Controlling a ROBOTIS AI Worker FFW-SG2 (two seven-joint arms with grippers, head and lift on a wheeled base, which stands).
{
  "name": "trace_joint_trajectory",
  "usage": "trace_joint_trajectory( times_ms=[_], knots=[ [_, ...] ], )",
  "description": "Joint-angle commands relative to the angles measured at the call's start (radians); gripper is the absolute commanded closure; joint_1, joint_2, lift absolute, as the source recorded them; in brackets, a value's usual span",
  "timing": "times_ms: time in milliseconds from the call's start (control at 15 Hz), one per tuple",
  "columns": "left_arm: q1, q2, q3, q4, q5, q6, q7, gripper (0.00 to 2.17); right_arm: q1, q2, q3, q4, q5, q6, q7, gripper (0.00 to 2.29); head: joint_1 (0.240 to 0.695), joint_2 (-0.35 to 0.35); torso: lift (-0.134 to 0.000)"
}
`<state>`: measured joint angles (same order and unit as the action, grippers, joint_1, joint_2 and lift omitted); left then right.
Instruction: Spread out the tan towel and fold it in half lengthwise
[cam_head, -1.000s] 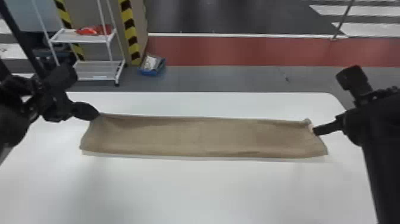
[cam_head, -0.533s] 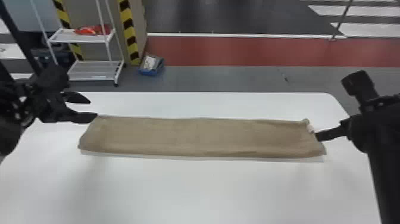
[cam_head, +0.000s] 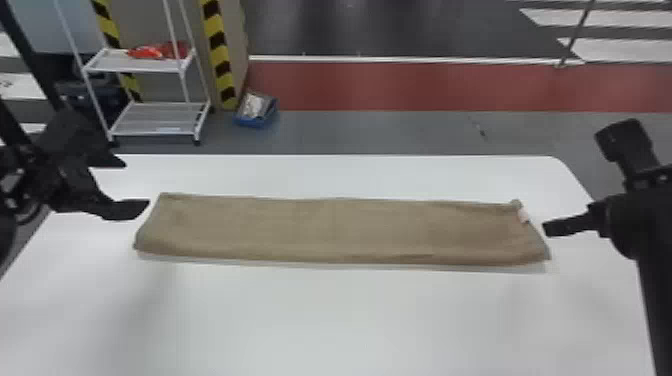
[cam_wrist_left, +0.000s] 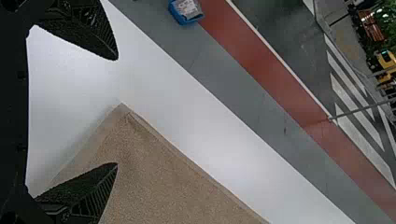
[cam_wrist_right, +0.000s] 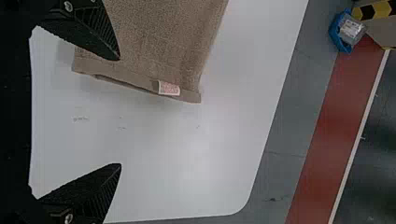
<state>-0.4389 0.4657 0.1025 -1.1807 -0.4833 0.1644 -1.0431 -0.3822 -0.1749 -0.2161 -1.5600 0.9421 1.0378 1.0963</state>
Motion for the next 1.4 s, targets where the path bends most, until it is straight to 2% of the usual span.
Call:
trace_joint_trajectory(
  times_ms=[0, 133, 1333],
  knots=[
    [0.012, 0.001, 0.012, -0.005, 0.003, 0.001, 0.000, 0.08, 0.000, 0.000, -0.019, -0.006, -0.016, 0.023, -0.013, 0.08, 0.695, -0.020, -0.125],
    [0.031, -0.001, 0.023, -0.028, 0.014, 0.004, 0.003, 0.08, 0.016, 0.000, -0.034, -0.037, -0.052, 0.057, -0.030, 0.08, 0.695, -0.023, -0.125],
    [0.066, 0.001, 0.065, -0.083, 0.031, 0.007, -0.009, 0.08, 0.065, -0.002, -0.080, -0.117, -0.109, 0.127, -0.044, 0.08, 0.695, -0.030, -0.125]
  ],
)
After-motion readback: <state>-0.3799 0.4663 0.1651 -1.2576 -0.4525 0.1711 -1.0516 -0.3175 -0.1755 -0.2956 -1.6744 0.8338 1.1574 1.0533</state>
